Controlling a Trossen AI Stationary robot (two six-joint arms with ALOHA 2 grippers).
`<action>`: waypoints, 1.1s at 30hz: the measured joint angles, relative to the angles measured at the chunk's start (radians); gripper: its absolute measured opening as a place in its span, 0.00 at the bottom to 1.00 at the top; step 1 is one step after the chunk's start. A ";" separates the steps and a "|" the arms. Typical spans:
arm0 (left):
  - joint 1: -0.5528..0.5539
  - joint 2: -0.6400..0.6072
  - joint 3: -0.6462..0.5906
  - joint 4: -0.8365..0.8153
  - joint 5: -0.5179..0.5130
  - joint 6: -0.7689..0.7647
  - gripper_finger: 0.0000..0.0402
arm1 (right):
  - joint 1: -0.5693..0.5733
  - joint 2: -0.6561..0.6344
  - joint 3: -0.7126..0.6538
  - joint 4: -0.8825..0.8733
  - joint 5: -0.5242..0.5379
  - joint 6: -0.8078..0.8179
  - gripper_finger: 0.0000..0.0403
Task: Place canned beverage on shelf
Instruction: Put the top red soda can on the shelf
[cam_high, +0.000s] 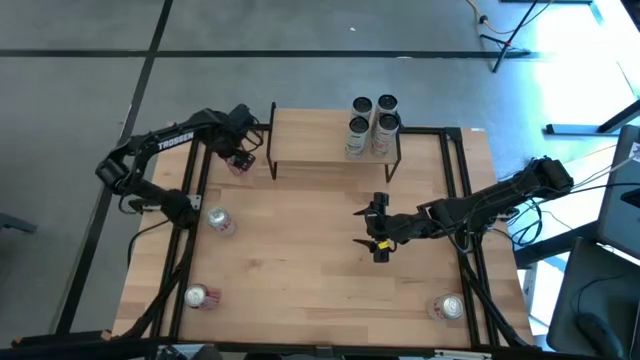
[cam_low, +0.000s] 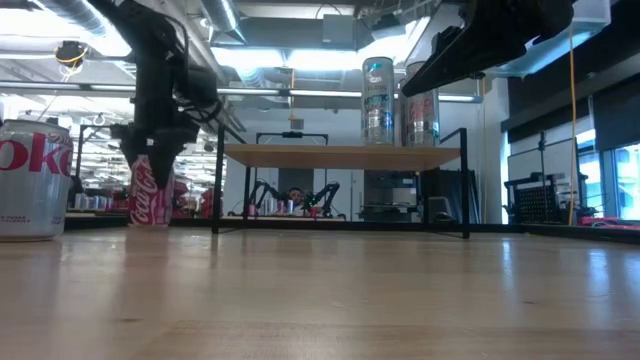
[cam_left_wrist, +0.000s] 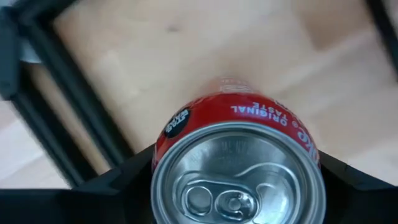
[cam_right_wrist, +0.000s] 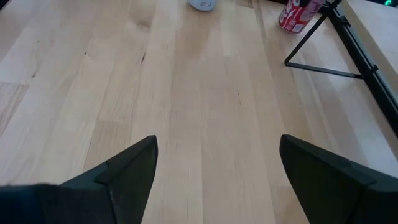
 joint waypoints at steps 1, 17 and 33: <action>-0.015 -0.013 0.000 -0.011 0.004 -0.002 0.69 | 0.000 0.000 0.000 0.000 0.000 -0.002 0.80; -0.485 -0.222 0.000 -0.111 0.099 -0.202 0.69 | 0.000 0.000 0.000 0.003 0.000 -0.002 0.80; -0.833 -0.042 0.413 -0.173 -0.048 -0.325 0.68 | 0.000 0.000 0.000 -0.009 -0.049 0.016 0.80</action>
